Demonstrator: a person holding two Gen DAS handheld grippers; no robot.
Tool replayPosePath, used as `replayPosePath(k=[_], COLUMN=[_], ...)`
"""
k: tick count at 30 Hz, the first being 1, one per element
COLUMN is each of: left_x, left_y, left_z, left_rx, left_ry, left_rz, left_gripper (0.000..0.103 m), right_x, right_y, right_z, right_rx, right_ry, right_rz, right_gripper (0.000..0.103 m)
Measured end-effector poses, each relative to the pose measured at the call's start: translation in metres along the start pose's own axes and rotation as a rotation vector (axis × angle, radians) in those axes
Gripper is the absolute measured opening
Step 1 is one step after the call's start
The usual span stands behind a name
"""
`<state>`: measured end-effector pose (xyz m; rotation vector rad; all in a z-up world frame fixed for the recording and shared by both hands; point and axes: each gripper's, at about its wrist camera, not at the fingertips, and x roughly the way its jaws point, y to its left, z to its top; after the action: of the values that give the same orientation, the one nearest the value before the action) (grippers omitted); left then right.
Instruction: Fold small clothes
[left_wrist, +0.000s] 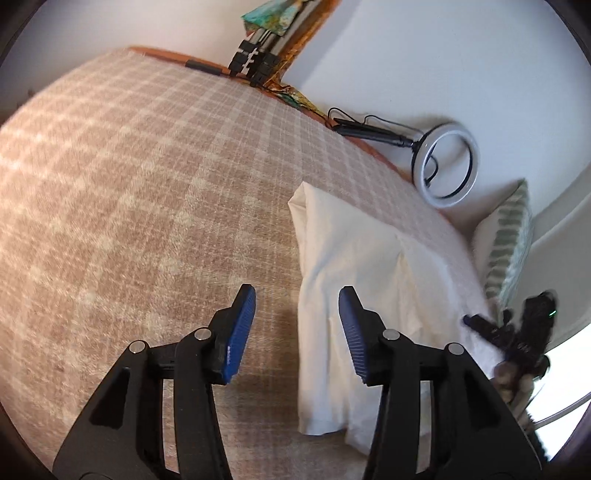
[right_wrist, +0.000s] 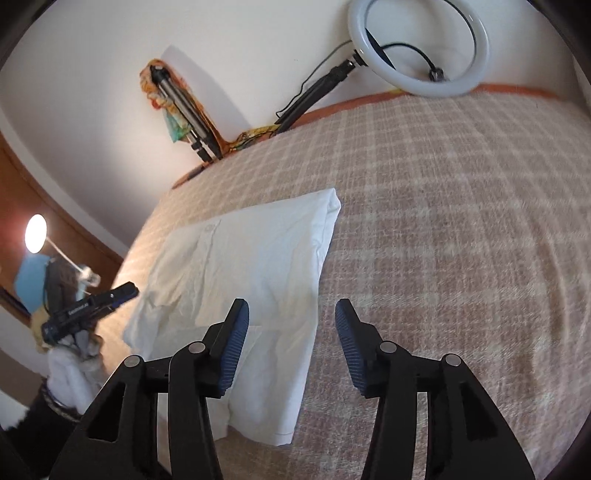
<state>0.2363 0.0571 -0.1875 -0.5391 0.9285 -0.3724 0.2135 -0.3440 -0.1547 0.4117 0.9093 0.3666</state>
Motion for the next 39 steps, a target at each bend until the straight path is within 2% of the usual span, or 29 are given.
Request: replayPosePath(k=[5, 9, 14, 16, 18, 21, 23, 25, 27, 39], left_x=[0.016, 0.034, 0.044, 0.049, 0.056, 0.065, 0.066, 0.066, 0.064, 0.030], left_y=[0.010, 0.015, 0.014, 0.013, 0.012, 0.006, 0.002, -0.002, -0.008, -0.058], left_z=[0.006, 0.008, 0.015, 0.017, 0.018, 0.016, 0.016, 0.015, 0.014, 0.013], left_rx=[-0.092, -0.137, -0.166, -0.182, -0.192, -0.187, -0.173, -0.157, -0.148, 0.032], left_ry=[0.071, 0.113, 0.114, 0.116, 0.135, 0.136, 0.125, 0.117, 0.117, 0.042], left_rz=[-0.090, -0.111, -0.153, -0.168, -0.181, -0.185, -0.171, -0.158, -0.141, -0.071], left_gripper=[0.047, 0.047, 0.047, 0.046, 0.033, 0.026, 0.022, 0.019, 0.016, 0.011], right_x=[0.009, 0.019, 0.030, 0.036, 0.042, 0.051, 0.054, 0.054, 0.052, 0.027], right_y=[-0.016, -0.022, -0.033, -0.038, -0.040, -0.038, -0.034, -0.031, -0.026, 0.030], right_z=[-0.005, -0.008, -0.007, -0.006, -0.006, -0.004, -0.003, -0.001, 0.001, 0.014], right_rx=[0.104, 0.147, 0.234, 0.275, 0.300, 0.327, 0.324, 0.319, 0.303, 0.062], right_ry=[0.031, 0.056, 0.049, 0.044, 0.046, 0.047, 0.049, 0.049, 0.047, -0.005], right_rz=[0.076, 0.112, 0.181, 0.217, 0.237, 0.273, 0.271, 0.270, 0.259, 0.061], right_gripper=[0.048, 0.048, 0.045, 0.036, 0.027, 0.022, 0.020, 0.009, 0.007, 0.004])
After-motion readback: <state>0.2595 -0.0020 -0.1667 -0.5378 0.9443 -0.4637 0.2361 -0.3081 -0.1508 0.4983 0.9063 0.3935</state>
